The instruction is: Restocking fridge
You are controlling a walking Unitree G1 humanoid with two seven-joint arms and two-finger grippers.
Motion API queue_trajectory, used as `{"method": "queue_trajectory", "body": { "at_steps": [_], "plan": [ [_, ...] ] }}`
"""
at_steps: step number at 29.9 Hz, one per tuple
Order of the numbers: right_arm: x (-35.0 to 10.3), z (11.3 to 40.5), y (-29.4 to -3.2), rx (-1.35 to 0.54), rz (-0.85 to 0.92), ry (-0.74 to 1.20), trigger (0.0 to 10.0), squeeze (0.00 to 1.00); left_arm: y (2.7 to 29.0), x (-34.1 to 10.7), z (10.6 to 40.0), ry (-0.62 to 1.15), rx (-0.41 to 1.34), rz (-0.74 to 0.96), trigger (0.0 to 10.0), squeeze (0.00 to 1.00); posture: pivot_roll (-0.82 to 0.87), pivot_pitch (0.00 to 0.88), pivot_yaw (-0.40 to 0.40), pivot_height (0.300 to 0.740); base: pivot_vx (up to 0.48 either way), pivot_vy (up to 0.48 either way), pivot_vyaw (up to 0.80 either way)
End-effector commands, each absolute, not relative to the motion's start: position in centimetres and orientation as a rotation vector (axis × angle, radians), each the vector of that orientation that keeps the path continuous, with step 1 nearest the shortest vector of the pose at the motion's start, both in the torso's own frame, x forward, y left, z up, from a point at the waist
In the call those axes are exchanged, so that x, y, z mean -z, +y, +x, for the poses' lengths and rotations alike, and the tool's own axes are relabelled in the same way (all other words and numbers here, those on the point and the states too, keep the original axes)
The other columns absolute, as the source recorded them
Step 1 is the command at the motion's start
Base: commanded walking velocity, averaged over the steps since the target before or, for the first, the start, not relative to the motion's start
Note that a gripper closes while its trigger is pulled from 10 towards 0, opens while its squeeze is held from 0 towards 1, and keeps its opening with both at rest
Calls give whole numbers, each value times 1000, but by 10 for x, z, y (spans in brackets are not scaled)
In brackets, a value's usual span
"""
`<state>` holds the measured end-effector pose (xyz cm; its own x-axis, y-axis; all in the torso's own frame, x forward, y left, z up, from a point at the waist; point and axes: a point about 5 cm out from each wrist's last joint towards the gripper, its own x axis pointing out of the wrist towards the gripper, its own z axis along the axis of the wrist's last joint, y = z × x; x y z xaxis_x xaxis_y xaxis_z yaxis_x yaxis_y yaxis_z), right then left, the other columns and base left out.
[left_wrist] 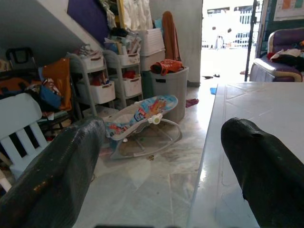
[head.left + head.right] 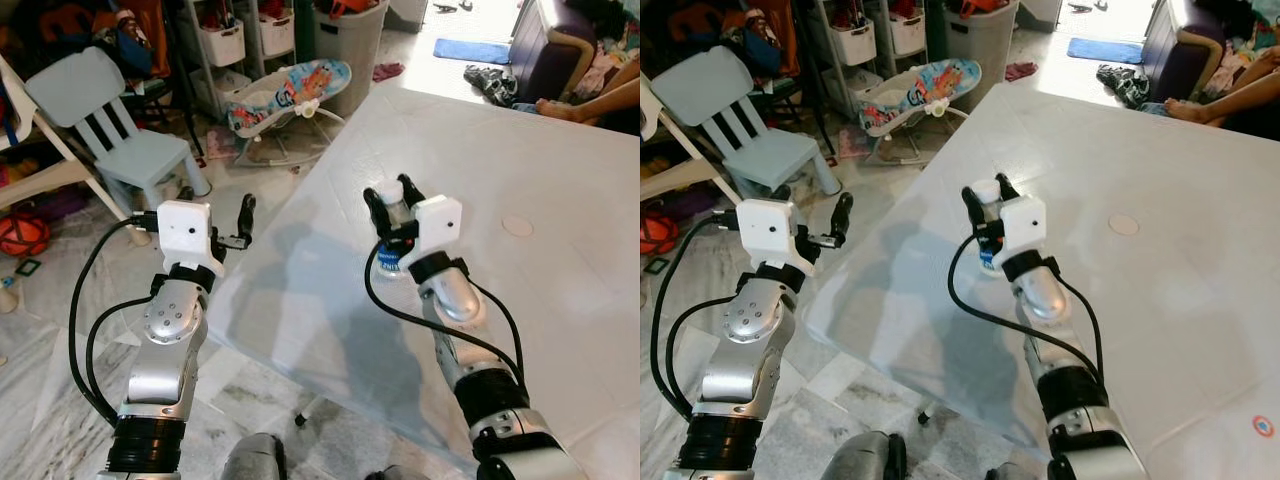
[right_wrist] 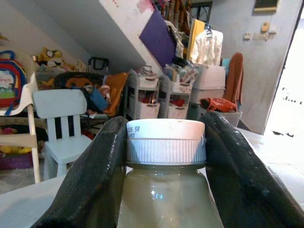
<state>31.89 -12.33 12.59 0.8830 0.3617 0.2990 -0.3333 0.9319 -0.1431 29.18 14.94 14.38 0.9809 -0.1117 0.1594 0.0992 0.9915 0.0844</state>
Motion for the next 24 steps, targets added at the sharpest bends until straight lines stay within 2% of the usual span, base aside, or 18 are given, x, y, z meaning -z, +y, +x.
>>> {"method": "queue_trajectory", "body": {
  "at_steps": [1,6,7,8,9,20,21,22,23,24],
  "plan": [
    [-138,318,-123,-370,-120,-398,10000,0,153,-144,292,-170,96,80,10000,0,93,0,42,740,0,0,0],
    [-138,315,-126,-361,-137,-405,10000,0,153,-145,292,-172,94,80,10000,0,92,0,44,740,0,0,0],
    [-139,315,-125,-363,-139,-408,10000,188,153,-145,292,-173,95,80,10000,0,91,0,44,740,0,0,0],
    [-139,315,-125,-363,-141,-409,10000,459,153,-145,292,-174,96,80,10000,0,91,0,44,740,0,0,0],
    [-139,314,-124,-365,-146,-413,10000,569,153,-145,292,-176,97,80,10000,0,91,0,44,740,0,0,0],
    [-145,301,-124,-384,-182,-447,10000,576,153,-146,292,-185,90,73,10000,0,80,0,41,740,0,0,0],
    [-145,300,-124,-386,-183,-447,10000,624,153,-146,292,-185,90,72,10000,0,78,0,41,740,0,0,0],
    [-145,300,-124,-386,-183,-447,10000,624,153,-146,292,-185,90,72,10000,0,78,0,41,740,0,0,0],
    [-144,298,-124,-388,-189,-445,10000,765,153,-146,292,-184,90,71,10000,0,77,0,42,740,0,0,0],
    [-144,298,-124,-389,-192,-443,10000,761,153,-146,292,-184,91,71,10000,0,75,0,42,740,0,0,0]
  ]
}}
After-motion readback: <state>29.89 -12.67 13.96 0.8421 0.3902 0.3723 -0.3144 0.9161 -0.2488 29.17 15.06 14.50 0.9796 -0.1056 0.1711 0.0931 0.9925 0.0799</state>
